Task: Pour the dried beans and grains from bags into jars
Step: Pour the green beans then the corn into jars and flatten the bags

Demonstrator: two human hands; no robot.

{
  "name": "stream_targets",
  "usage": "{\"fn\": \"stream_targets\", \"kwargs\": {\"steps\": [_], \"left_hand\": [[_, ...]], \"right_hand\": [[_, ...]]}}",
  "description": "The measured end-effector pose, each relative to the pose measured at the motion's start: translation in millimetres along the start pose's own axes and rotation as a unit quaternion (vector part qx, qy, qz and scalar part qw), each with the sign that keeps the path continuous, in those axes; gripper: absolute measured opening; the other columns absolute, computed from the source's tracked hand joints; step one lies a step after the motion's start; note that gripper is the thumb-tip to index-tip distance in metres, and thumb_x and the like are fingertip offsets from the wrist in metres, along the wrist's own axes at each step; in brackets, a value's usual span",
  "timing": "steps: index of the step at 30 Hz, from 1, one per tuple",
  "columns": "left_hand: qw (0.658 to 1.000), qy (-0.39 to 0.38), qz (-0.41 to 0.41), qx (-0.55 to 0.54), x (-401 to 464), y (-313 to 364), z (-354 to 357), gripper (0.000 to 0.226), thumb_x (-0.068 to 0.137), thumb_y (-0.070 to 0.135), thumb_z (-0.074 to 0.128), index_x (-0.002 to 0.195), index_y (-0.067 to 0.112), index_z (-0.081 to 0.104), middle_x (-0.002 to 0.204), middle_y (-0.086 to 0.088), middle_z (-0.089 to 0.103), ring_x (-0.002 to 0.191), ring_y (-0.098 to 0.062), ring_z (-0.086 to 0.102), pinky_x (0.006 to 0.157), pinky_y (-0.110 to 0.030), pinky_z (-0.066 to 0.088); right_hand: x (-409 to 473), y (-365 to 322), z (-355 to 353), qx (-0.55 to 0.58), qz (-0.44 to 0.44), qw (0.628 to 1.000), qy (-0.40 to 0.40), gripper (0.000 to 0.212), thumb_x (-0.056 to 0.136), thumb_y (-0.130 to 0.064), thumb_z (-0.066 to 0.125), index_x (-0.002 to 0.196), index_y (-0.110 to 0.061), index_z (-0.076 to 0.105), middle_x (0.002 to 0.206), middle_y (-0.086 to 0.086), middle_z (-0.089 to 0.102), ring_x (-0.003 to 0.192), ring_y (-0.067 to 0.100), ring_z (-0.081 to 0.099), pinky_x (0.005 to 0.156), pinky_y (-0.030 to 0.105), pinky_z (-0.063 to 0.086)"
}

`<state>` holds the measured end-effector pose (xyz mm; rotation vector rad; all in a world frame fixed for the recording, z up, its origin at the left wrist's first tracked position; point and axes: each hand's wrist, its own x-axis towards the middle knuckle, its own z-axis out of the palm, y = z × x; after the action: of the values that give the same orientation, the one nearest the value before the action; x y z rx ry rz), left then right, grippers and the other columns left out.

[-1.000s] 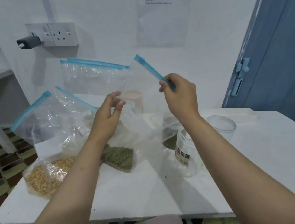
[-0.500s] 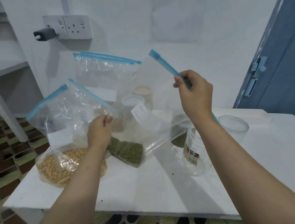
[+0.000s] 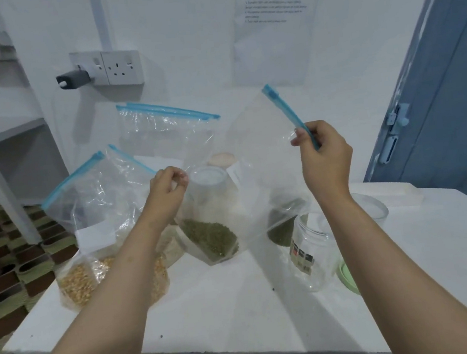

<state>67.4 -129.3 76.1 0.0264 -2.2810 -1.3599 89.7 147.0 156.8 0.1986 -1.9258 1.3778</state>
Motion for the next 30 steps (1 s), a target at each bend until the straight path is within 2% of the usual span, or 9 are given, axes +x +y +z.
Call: {"fn": "stream_targets", "kwargs": {"steps": [3, 6, 9, 11, 15, 19, 23, 27, 30], "left_hand": [[0.994, -0.052, -0.059, -0.078, -7, 0, 0, 0.037, 0.088, 0.000, 0.040, 0.105, 0.026, 0.059, 0.121, 0.005, 0.051, 0.108, -0.011, 0.047, 0.071, -0.018, 0.043], [0.994, -0.032, -0.055, -0.086, -17, -13, 4, 0.056, 0.085, -0.013, 0.037, 0.118, 0.028, 0.056, 0.119, 0.005, 0.051, 0.098, -0.012, 0.052, 0.064, -0.017, 0.046], [0.995, 0.039, -0.049, -0.078, -23, -29, 8, 0.049, 0.090, -0.002, 0.053, 0.122, 0.036, 0.054, 0.134, 0.007, 0.045, 0.102, 0.000, 0.054, 0.085, -0.030, 0.052], [0.991, 0.066, -0.076, -0.086, -24, -36, 12, 0.048, 0.089, 0.004, 0.064, 0.128, 0.031, 0.053, 0.131, 0.008, 0.047, 0.102, -0.004, 0.055, 0.090, -0.029, 0.048], [0.969, 0.117, -0.178, -0.128, -26, -42, 20, 0.041, 0.089, 0.014, 0.068, 0.126, 0.020, 0.052, 0.108, -0.001, 0.054, 0.097, -0.018, 0.053, 0.082, -0.026, 0.041], [0.957, 0.116, -0.246, -0.102, -29, -45, 29, 0.023, 0.095, 0.030, 0.061, 0.103, 0.010, 0.056, 0.094, -0.007, 0.057, 0.086, -0.023, 0.054, 0.068, -0.030, 0.044], [0.957, 0.107, -0.228, -0.148, -30, -55, 35, 0.026, 0.101, 0.028, 0.053, 0.080, 0.014, 0.059, 0.082, -0.002, 0.061, 0.079, -0.019, 0.058, 0.080, -0.037, 0.048], [0.955, 0.126, -0.176, -0.201, -29, -43, 35, 0.025, 0.102, 0.013, 0.049, 0.082, 0.018, 0.062, 0.083, 0.000, 0.063, 0.075, -0.018, 0.062, 0.076, -0.029, 0.050], [0.958, 0.137, -0.146, -0.203, -20, -27, 34, 0.013, 0.100, 0.015, 0.056, 0.088, 0.017, 0.063, 0.086, -0.001, 0.063, 0.072, -0.010, 0.061, 0.074, -0.025, 0.049]], "right_hand": [[-3, 5, 0, -0.002, 0.011, 1.000, -0.004, 0.015, 0.099, -0.019, 0.055, 0.092, -0.011, 0.066, 0.079, -0.011, 0.068, 0.064, -0.002, 0.050, 0.059, 0.010, 0.037], [-7, 7, 0, -0.001, 0.012, 1.000, -0.003, 0.015, 0.099, -0.019, 0.055, 0.092, -0.011, 0.066, 0.079, -0.011, 0.068, 0.063, -0.002, 0.050, 0.059, 0.010, 0.037], [-9, 8, 1, -0.007, 0.002, 1.000, -0.007, 0.016, 0.099, -0.020, 0.055, 0.092, -0.011, 0.066, 0.079, -0.012, 0.066, 0.063, -0.002, 0.050, 0.059, 0.011, 0.037], [-10, 7, 1, -0.009, -0.006, 1.000, -0.007, 0.015, 0.100, -0.021, 0.055, 0.091, -0.013, 0.065, 0.080, -0.010, 0.068, 0.063, -0.001, 0.049, 0.058, 0.011, 0.037], [-11, 7, 1, -0.013, -0.011, 1.000, -0.005, 0.015, 0.100, -0.022, 0.054, 0.090, -0.015, 0.063, 0.080, -0.009, 0.067, 0.063, -0.001, 0.049, 0.059, 0.011, 0.037], [-13, 7, 1, -0.017, -0.016, 1.000, -0.004, 0.015, 0.100, -0.022, 0.054, 0.090, -0.015, 0.063, 0.079, -0.010, 0.067, 0.063, -0.002, 0.049, 0.059, 0.010, 0.036], [-15, 8, 0, -0.016, -0.018, 1.000, -0.003, 0.016, 0.100, -0.023, 0.054, 0.090, -0.014, 0.063, 0.081, -0.008, 0.068, 0.063, -0.001, 0.048, 0.058, 0.011, 0.036], [-14, 9, -3, -0.015, -0.016, 1.000, -0.001, 0.014, 0.100, -0.022, 0.054, 0.093, -0.014, 0.063, 0.081, -0.010, 0.067, 0.064, -0.001, 0.049, 0.058, 0.011, 0.036], [-14, 8, -4, -0.013, -0.015, 1.000, -0.002, 0.011, 0.100, -0.022, 0.055, 0.095, -0.017, 0.063, 0.083, -0.011, 0.067, 0.070, -0.003, 0.052, 0.061, 0.010, 0.039]]}}
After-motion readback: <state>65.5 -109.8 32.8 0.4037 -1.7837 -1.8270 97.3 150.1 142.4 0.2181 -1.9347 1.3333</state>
